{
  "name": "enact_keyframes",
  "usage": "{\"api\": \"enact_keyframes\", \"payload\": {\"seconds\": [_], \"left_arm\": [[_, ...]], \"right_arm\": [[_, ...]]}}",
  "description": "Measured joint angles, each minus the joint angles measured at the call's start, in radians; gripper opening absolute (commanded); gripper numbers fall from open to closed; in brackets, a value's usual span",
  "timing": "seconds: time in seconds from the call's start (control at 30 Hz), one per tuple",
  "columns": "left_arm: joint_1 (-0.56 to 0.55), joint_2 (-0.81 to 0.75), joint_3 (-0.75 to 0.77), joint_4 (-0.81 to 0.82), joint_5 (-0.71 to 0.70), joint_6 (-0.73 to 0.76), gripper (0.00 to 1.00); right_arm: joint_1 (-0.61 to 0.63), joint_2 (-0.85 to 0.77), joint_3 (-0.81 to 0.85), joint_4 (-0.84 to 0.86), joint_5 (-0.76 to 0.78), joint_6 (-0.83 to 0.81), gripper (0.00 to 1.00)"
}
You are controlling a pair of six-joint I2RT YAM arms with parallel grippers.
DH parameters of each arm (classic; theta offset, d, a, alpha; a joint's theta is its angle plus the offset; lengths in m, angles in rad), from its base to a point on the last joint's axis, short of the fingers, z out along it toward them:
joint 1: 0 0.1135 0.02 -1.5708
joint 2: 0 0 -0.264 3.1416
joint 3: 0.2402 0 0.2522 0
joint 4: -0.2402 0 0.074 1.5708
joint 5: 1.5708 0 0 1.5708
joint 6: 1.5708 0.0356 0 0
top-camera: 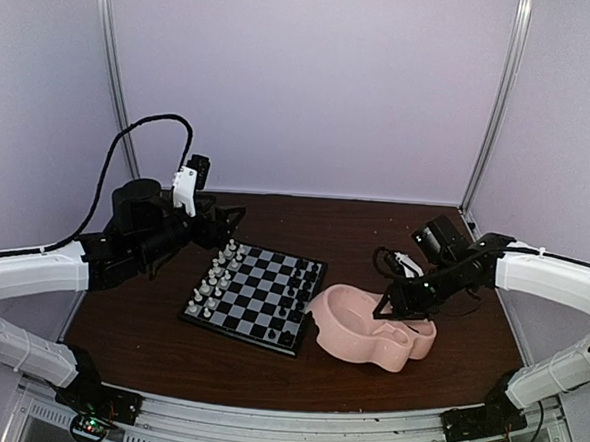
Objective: Set up the chess pieces on the board
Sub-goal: Place the storage box at the corner of the board.
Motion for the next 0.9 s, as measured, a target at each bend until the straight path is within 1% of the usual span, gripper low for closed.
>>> {"api": "enact_keyframes", "payload": {"seconds": [0.17,0.27,0.4,0.53,0.63,0.9], "left_arm": [[0.000,0.000,0.000,-0.004,0.000,0.005,0.79],[0.000,0.000,0.000,-0.005,0.000,0.006,0.78],[0.000,0.000,0.000,-0.004,0.000,0.006,0.79],[0.000,0.001,0.000,-0.004,0.000,0.007,0.79],[0.000,0.003,0.000,-0.005,0.000,0.007,0.79],[0.000,0.022,0.001,-0.004,-0.001,0.007,0.79]], "right_arm": [[-0.011,-0.052,-0.001,0.030,-0.064,0.016,0.24],[-0.041,-0.078,-0.019,0.077,-0.116,0.029,0.21],[-0.108,-0.058,-0.091,0.157,-0.190,0.050,0.20],[-0.123,-0.055,-0.097,0.208,-0.217,0.050,0.20],[-0.121,-0.061,-0.088,0.182,-0.189,0.039,0.20],[-0.099,-0.082,-0.069,0.011,0.000,-0.009,0.21]]}}
